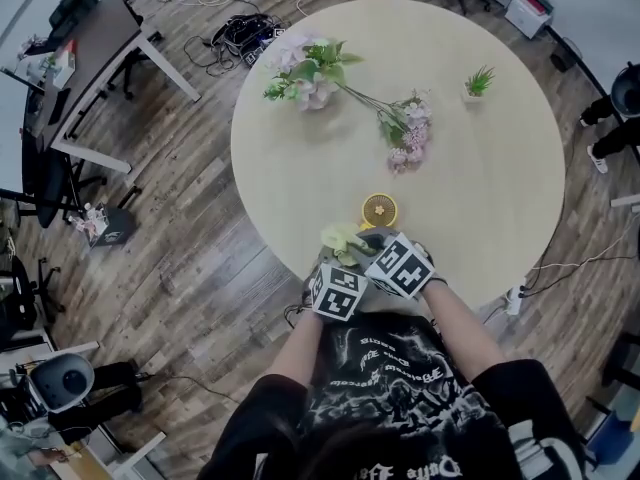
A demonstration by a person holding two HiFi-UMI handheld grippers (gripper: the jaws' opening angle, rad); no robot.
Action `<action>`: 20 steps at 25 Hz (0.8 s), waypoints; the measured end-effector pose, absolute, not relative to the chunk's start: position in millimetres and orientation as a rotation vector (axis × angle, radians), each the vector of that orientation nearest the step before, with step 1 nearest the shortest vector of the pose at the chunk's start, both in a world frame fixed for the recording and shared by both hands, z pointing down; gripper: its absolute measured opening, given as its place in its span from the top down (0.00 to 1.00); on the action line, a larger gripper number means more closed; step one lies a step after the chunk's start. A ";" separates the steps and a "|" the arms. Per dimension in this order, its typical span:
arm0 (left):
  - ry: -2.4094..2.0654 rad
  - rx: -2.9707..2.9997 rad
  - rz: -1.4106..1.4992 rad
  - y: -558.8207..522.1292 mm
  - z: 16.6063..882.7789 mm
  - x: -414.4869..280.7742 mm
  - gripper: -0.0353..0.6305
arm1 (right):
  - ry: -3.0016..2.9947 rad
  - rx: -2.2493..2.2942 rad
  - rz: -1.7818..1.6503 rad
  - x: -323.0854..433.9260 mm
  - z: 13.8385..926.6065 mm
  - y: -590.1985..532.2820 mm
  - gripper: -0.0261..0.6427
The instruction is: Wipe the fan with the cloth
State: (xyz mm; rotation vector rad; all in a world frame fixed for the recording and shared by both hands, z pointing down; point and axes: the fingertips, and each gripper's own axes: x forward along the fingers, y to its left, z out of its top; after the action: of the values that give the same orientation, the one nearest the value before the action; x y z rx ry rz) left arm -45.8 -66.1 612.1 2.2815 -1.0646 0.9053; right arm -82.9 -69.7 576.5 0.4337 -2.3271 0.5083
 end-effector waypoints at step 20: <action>-1.069 2.272 0.899 -67.4 611.5 -46.2 0.67 | -2.352 0.757 0.244 -58.0 562.2 -124.8 0.91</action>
State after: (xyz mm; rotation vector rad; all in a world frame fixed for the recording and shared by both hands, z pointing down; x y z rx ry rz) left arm -46.2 -67.4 611.5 2.2716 -1.0690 0.8992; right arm -58.0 -124.8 562.2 0.7565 -2.3515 0.2436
